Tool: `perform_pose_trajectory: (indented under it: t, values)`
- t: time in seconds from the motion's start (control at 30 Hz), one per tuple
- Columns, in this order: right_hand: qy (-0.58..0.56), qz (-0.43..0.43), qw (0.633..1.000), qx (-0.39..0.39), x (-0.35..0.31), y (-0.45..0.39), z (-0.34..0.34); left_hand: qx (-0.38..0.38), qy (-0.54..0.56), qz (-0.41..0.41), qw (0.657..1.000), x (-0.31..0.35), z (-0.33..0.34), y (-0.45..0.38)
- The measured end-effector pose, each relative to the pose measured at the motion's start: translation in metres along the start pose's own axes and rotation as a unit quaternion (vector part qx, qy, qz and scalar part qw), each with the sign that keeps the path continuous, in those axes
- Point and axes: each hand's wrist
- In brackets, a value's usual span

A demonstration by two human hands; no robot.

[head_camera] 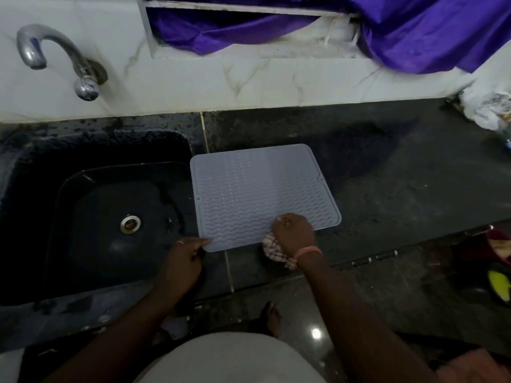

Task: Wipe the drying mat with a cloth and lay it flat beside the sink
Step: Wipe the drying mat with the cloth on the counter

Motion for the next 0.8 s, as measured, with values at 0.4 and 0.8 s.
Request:
perform_pose_trajectory:
  t: [0.4, 0.8]
  values:
    - [0.149, 0.115, 0.976, 0.107, 0.09, -0.057, -0.057, -0.013, -0.152, -0.017, 0.988, 0.023, 0.01, 0.02]
    - [0.185, 0.084, 0.977, 0.061, 0.088, -0.054, -0.046, -0.049, -0.19, -0.035, 0.98, 0.024, 0.006, 0.014]
Point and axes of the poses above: each hand's wrist, its own y-axis away from the middle knuckle, its own z-axis out of the palm, x = y × z, and after that the axes turned 15 degrees about x, right-handed
